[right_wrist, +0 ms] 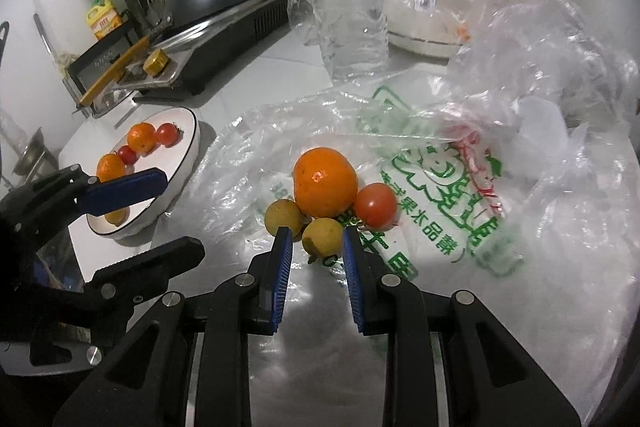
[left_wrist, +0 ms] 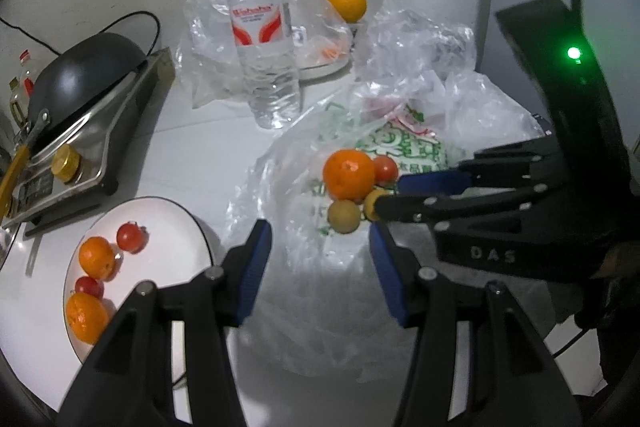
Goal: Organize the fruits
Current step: 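Grasp a yellow fruit with the left gripper while the right gripper grasps another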
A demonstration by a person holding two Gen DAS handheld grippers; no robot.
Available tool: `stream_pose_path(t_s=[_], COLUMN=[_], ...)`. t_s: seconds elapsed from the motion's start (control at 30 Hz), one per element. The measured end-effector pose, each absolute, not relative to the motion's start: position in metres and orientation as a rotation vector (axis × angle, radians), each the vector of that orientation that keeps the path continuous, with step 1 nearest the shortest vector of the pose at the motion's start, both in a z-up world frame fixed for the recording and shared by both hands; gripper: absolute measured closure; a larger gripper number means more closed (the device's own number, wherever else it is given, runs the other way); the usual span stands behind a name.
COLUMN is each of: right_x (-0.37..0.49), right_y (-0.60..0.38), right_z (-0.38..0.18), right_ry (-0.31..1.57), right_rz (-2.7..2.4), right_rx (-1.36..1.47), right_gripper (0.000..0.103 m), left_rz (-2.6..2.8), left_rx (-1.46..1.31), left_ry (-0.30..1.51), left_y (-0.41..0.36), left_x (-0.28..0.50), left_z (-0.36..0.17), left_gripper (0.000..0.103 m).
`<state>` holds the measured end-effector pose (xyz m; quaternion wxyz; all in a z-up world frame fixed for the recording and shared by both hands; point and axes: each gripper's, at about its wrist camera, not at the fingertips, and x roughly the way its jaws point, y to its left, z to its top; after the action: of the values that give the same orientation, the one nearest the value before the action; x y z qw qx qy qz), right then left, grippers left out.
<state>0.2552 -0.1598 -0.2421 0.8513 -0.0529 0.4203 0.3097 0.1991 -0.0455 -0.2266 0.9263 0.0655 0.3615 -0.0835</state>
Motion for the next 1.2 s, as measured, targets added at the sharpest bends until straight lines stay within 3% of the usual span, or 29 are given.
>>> stream_pose_path(t_s=[0.47, 0.57, 1.2], right_x=[0.268, 0.266, 0.263], right_y=[-0.151, -0.156, -0.206], right_z=[-0.255, -0.251, -0.237], right_ry=[0.927, 0.910, 0.833], right_rz=[0.661, 0.667, 0.625], right_rx=[-0.153, -0.144, -0.044], right_gripper=[0.076, 0.076, 0.076], left_rz=[-0.200, -0.198, -0.213], left_rx=[0.188, 0.204, 0.240], left_ry=[0.776, 0.783, 0.888], left_y=[-0.056, -0.059, -0.079], left_x=[0.213, 0.218, 0.259], left_z=[-0.240, -0.239, -0.263], left_gripper=[0.053, 0.061, 0.069])
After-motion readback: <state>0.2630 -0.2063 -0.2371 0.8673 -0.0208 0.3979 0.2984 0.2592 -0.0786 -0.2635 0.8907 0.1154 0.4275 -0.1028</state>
